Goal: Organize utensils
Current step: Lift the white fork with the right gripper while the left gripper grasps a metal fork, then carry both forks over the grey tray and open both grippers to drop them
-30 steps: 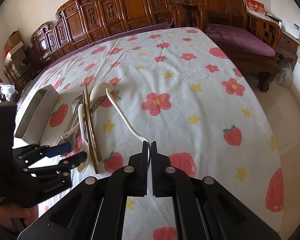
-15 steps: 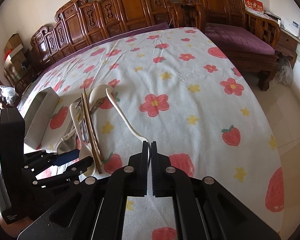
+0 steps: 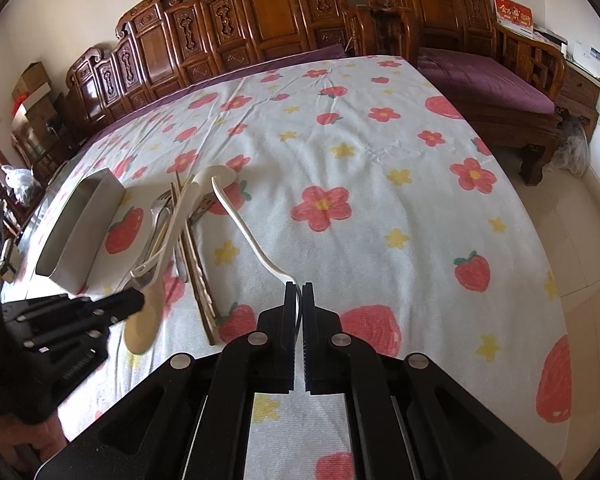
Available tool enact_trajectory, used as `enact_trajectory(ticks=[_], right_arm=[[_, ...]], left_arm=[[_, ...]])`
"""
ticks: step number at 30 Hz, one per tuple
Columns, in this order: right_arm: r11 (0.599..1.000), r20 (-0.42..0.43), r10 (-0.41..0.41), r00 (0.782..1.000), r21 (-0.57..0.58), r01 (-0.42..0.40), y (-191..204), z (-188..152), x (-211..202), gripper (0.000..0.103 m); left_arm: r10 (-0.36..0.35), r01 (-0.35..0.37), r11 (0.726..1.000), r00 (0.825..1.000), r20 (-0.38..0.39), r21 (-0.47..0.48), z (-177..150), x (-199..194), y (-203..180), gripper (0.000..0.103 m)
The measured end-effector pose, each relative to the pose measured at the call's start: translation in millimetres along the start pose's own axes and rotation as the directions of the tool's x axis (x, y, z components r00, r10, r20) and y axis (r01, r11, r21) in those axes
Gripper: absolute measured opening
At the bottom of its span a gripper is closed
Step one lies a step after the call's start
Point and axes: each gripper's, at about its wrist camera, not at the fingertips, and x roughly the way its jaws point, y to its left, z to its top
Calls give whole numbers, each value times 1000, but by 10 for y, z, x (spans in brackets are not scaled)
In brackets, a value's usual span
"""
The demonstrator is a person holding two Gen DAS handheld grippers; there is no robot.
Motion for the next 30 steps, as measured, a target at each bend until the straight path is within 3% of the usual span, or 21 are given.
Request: enact_trajectory(ticks=[13,30], right_arm=[[999,13,32,999,-36,-32,385,16,-33,3],[989,12,100,995,-110,-98,1350,315,197,3]], left_arm=[[61,-58,996,996,64,-62,38,-432,766,1],[130,-115,982,987,97,-148,2,-776,1891,1]])
